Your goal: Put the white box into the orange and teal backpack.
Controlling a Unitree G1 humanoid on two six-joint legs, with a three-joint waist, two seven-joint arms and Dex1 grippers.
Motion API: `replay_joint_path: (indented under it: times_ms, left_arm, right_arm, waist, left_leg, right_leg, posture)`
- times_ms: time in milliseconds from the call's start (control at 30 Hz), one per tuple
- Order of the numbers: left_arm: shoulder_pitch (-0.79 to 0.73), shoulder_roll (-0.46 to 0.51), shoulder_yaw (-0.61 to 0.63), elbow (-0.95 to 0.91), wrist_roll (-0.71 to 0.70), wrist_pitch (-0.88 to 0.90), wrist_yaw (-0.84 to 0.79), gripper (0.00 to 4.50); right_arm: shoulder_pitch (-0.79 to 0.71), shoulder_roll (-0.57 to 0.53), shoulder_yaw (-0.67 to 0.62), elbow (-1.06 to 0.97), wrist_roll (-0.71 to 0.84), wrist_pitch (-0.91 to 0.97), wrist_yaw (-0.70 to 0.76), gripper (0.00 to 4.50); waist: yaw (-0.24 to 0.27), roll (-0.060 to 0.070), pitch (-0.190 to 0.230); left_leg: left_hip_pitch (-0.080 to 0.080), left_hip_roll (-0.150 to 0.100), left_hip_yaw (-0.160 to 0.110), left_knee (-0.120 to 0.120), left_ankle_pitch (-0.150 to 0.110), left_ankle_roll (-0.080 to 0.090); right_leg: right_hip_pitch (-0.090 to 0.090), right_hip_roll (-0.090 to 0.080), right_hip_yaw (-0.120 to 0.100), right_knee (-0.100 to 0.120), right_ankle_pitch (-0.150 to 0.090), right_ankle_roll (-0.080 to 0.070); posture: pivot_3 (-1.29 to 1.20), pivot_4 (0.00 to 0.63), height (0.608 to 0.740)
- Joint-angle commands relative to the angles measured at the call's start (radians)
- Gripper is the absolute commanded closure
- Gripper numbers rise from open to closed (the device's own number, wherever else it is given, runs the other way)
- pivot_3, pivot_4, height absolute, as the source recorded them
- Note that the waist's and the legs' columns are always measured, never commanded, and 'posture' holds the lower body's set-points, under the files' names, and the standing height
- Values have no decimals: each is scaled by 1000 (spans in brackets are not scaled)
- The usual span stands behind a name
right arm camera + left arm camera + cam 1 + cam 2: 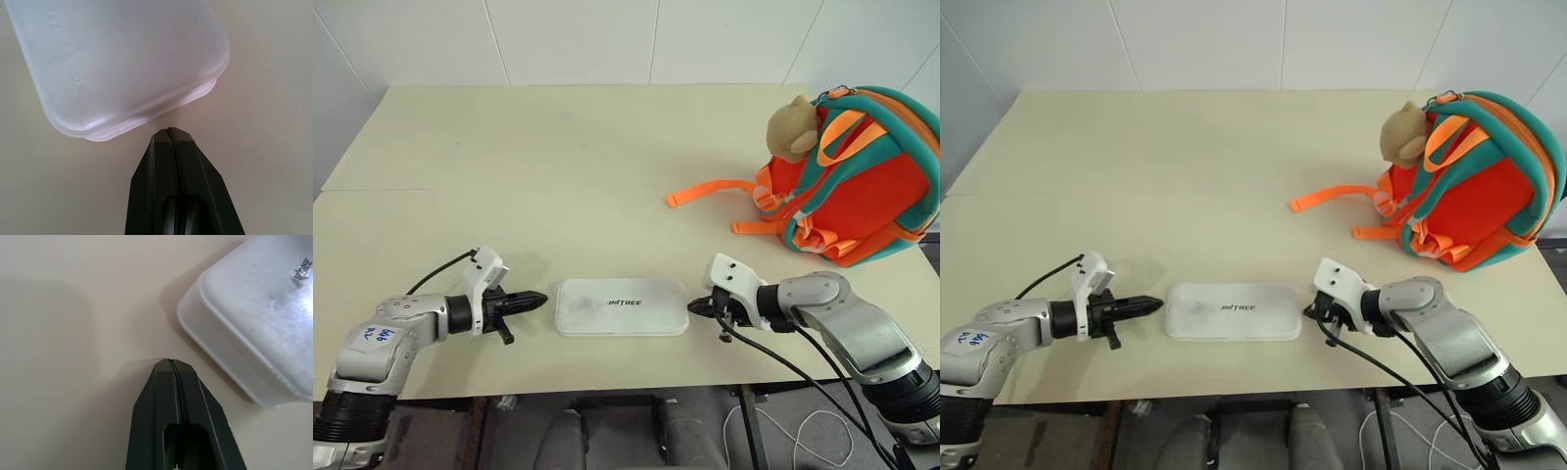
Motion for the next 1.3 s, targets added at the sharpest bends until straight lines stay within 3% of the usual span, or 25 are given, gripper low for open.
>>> replay_joint_path:
  times_ms: [33, 100, 200, 433, 600, 967, 1300]
  left_arm:
    - [3, 8, 62, 6, 7, -32, 16, 4493]
    - [-18, 40, 61, 14, -78, 59, -86, 4493]
    - [-41, 42, 62, 21, -60, 156, -3, 3888]
    - [-111, -37, 146, -28, -216, 287, 21, 1732]
    - [-107, -16, 161, -41, -306, 428, 11, 183]
    - [-195, 34, 146, 88, -355, 719, 71, 43]
    - [-301, -45, 112, 258, -398, 866, 57, 43]
  right_arm:
    - [16, -58, -39, 14, -13, -16, 5, 4500]
    - [19, -74, -76, 15, 21, 1, 19, 4500]
    - [26, -98, -97, 10, 41, -7, 38, 3918]
    - [5, -116, -107, 69, 7, -62, 26, 1583]
    - [-2, -89, -88, 78, -12, -77, 2, 0]
    - [6, -73, -81, 80, -22, -70, -16, 0]
    - [-1, -32, -53, 71, -27, -62, -34, 0]
  waist:
    - [2, 0, 0]
    - [7, 0, 0]
    - [8, -1, 0]
    - [5, -1, 0]
    - [-2, -1, 0]
    - [-1, -1, 0]
    - [-1, -1, 0]
  left_leg:
    - [0, 0, 0, 0, 0, 0]
    - [0, 0, 0, 0, 0, 0]
    - [-1, 0, 0, 1, 0, 0]
    - [-1, 0, 0, 1, 0, 0]
    - [0, 0, 0, 1, 0, 0]
    - [0, 0, -1, 4, 0, 0]
    - [0, -1, -1, 6, 0, 0]
  right_leg:
    - [0, 0, 0, 0, 0, 0]
    - [0, 0, 0, 0, 0, 0]
    - [0, 0, 0, 0, 0, 0]
    - [0, 1, 0, 0, 0, 1]
    - [-1, 1, 0, 2, 1, 3]
    - [-1, 1, 0, 4, 0, 3]
    - [-1, 1, 0, 8, 0, 3]
  posture:
    - [0, 150, 740]
    - [0, 150, 740]
    - [0, 150, 740]
    - [0, 150, 740]
    - [0, 150, 740]
    - [0, 150, 740]
    - [0, 150, 740]
